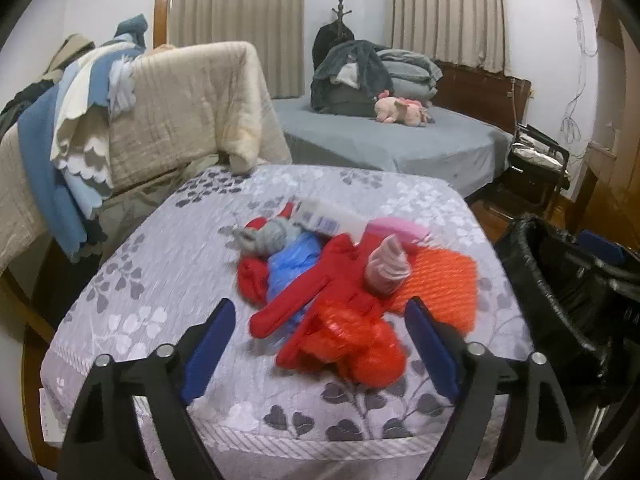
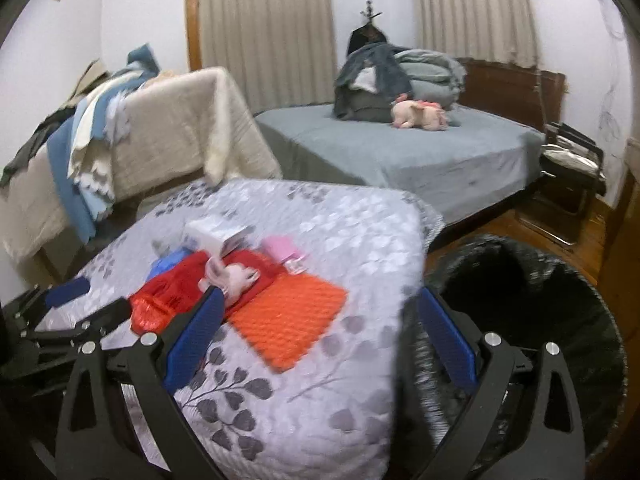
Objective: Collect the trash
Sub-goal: 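Move the right gripper back to the pile and grasp the red plastic bag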
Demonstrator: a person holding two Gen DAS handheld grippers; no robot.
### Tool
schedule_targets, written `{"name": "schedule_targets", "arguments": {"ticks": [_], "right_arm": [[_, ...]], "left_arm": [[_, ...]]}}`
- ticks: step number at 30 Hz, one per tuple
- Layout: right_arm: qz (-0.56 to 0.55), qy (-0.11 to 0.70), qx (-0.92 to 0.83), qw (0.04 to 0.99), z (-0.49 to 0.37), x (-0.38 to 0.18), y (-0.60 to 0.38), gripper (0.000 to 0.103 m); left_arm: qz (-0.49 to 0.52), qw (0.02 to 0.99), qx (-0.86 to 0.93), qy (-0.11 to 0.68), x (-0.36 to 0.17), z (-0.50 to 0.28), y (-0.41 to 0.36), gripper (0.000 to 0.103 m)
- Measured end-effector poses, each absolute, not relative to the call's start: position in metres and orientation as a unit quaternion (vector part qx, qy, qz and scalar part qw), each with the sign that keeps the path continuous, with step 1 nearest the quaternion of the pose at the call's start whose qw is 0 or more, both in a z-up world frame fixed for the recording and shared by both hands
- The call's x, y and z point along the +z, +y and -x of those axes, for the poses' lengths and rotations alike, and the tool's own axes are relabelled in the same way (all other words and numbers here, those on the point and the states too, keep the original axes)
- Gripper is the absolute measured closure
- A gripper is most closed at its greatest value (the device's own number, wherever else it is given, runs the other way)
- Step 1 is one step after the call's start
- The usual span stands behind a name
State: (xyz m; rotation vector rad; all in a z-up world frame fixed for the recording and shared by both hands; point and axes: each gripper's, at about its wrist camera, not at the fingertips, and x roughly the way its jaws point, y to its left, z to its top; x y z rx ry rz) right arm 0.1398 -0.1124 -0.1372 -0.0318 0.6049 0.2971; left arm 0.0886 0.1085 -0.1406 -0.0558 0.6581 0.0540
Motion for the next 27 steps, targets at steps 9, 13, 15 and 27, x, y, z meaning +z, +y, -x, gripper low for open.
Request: {"name": "schedule_targets", "arguments": {"ticks": [9,13,15,27], "right_arm": [[0.028,0.33,0.191,0.924,-0.141,-0.171,-0.067,0.015],[0.03,0.334,0.212,0.918,-0.141,-0.176,-0.047,0.018],[0.034,0.336,0.224,0.914,-0.141,-0.179,-0.034,0.02],[0.069,0.369,0.256,0.891,-0.143,-0.206,0.009,0.038]], "left_arm": [[0.019,0.944,0.068,0.323,-0.15,-0.083,0.143,0.022],[0.028,0.941,0.079,0.327,-0.155,-0.081,0.159,0.022],[0.029,0.941,0.081,0.328,-0.158,-0.079,0.164,0.022],[0.051,0.936,0.083,0.337,-0.169,-0.081,0.186,0.022]]}}
